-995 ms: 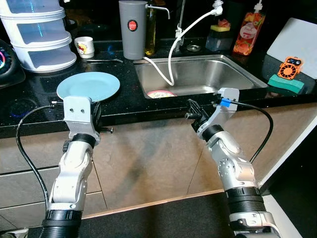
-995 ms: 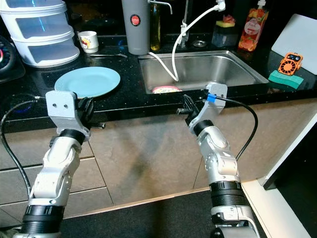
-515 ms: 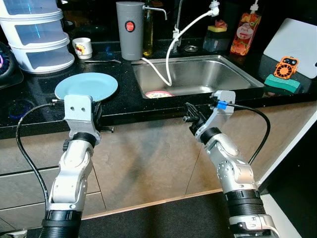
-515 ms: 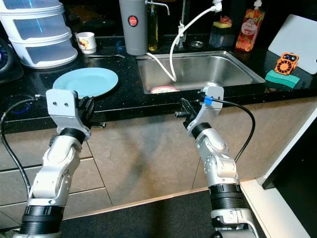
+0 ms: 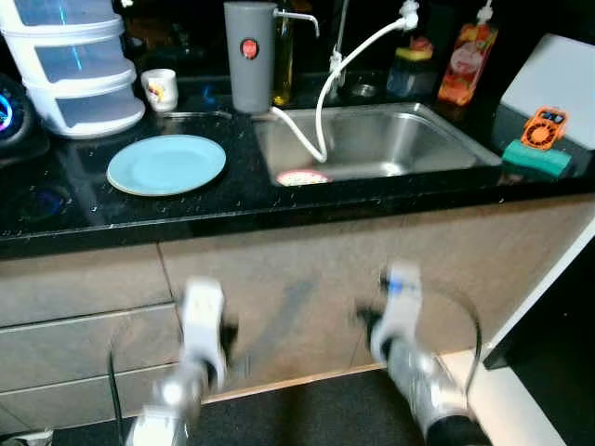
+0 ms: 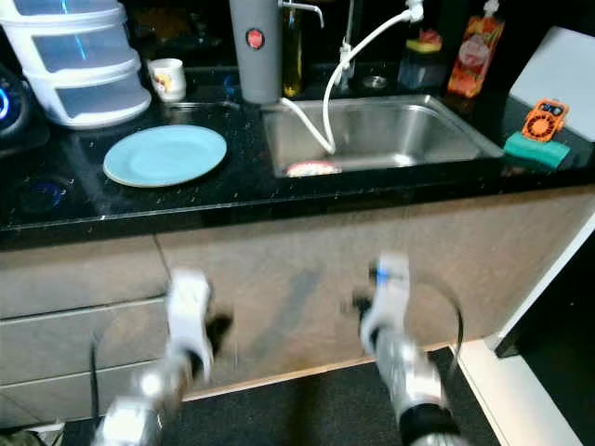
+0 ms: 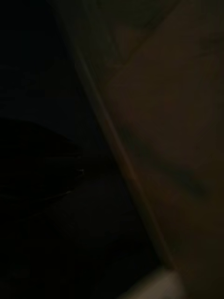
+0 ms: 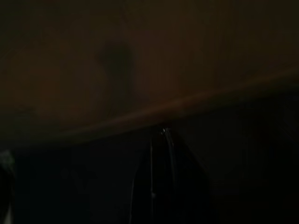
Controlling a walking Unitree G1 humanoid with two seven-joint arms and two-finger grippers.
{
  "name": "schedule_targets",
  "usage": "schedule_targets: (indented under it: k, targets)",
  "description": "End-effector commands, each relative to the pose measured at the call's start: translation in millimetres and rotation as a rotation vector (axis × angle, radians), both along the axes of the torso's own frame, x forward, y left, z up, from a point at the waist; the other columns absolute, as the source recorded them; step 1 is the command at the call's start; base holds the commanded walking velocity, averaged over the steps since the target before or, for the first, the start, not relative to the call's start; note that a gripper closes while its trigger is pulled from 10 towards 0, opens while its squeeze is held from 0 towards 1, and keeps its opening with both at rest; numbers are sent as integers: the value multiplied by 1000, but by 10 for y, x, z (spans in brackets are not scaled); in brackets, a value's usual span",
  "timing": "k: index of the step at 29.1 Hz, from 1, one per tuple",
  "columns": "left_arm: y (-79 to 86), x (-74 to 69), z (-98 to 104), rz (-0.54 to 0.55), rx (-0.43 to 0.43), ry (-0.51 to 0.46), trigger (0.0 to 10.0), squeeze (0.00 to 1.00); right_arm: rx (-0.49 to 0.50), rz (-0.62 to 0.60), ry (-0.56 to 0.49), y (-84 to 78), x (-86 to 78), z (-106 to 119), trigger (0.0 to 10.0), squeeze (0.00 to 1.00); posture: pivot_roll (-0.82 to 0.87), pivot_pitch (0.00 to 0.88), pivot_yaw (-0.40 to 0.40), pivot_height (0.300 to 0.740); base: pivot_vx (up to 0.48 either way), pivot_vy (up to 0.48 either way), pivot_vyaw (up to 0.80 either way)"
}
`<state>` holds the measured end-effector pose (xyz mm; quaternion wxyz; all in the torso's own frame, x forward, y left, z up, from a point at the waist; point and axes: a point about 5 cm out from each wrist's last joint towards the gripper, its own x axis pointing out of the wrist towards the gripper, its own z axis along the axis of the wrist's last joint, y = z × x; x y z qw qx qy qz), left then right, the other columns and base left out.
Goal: Kitchen organization
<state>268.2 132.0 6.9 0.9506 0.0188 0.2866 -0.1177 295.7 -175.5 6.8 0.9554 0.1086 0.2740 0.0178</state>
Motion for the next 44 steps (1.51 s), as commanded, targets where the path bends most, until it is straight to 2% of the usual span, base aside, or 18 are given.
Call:
schedule_targets:
  k: [1, 4, 5, 6, 9, 11, 23, 26, 27, 28, 30, 33, 35, 39, 41, 42, 43, 44]
  targets:
    - [40, -149, -237, 13, 53, 97, 10000, 0, -34, 0, 88, -19, -157, -188, 10000, 0, -63, 113, -21, 740, 0, 0, 0]
    - [149, -445, -565, 102, 45, 256, 10000, 0, -112, 31, 282, -55, -561, -548, 10000, 0, -58, 115, -28, 740, 0, 0, 0]
    - [172, -513, -622, 125, 39, 288, 10000, 0, -121, 35, 313, -61, -640, -604, 10000, 0, -58, 115, -28, 740, 0, 0, 0]
    - [172, -513, -622, 125, 39, 288, 10000, 0, -121, 35, 313, -61, -640, -604, 10000, 0, -58, 115, -28, 740, 0, 0, 0]
    - [284, -749, -793, 173, 60, 371, 10000, 0, -147, 48, 364, -64, -801, -717, 10000, 0, -61, 117, -30, 740, 0, 0, 0]
    - [319, -810, -832, 168, 79, 386, 10000, 0, -159, 60, 372, -62, -838, -743, 10000, 0, -61, 117, -30, 740, 0, 0, 0]
    - [410, -826, -886, 212, 75, 373, 10000, 0, -200, 48, 402, -184, -936, -801, 10000, 0, -62, 120, -29, 740, 0, 0, 0]
    - [421, -706, -820, 226, 72, 301, 10000, 0, -190, 29, 333, -175, -798, -721, 10000, 0, -60, 120, -32, 740, 0, 0, 0]
    - [408, -619, -770, 229, 59, 266, 10000, 0, -179, 20, 306, -169, -726, -677, 10000, 0, -60, 119, -29, 740, 0, 0, 0]
    - [380, -451, -667, 225, 39, 201, 10000, 0, -158, 5, 257, -155, -587, -587, 10000, 0, -60, 119, -29, 740, 0, 0, 0]
    - [368, -380, -621, 221, 32, 173, 10000, 0, -151, 1, 238, -148, -530, -549, 10000, 0, -60, 119, -29, 740, 0, 0, 0]
    - [305, 22, -313, 189, 10, 32, 10000, 0, -134, 23, 123, -89, -170, -273, 10000, 0, -62, 116, -25, 740, 0, 0, 0]
    - [280, 170, -176, 182, -3, -22, 10000, 0, -123, 22, 78, -79, -52, -165, 10000, 0, -61, 114, -24, 740, 0, 0, 0]
    - [285, 164, -175, 177, -6, -37, 10000, 0, -115, 8, 74, -97, -67, -176, 10000, 0, -62, 117, -24, 740, 0, 0, 0]
    - [331, -159, -449, 173, 40, 67, 10000, 0, -140, 16, 156, -133, -318, -389, 10000, 0, -60, 126, -23, 740, 0, 0, 0]
    - [331, -159, -449, 173, 40, 67, 10000, 0, -140, 16, 156, -133, -318, -389, 10000, 0, -60, 126, -23, 740, 0, 0, 0]
    - [345, -247, -513, 172, 51, 92, 10000, 0, -146, 20, 176, -139, -386, -440, 10000, 0, -60, 129, -23, 740, 0, 0, 0]
    - [372, -454, -644, 192, 46, 144, 10000, 0, -149, 23, 217, -160, -547, -552, 10000, 0, -57, 133, -21, 740, 0, 0, 0]
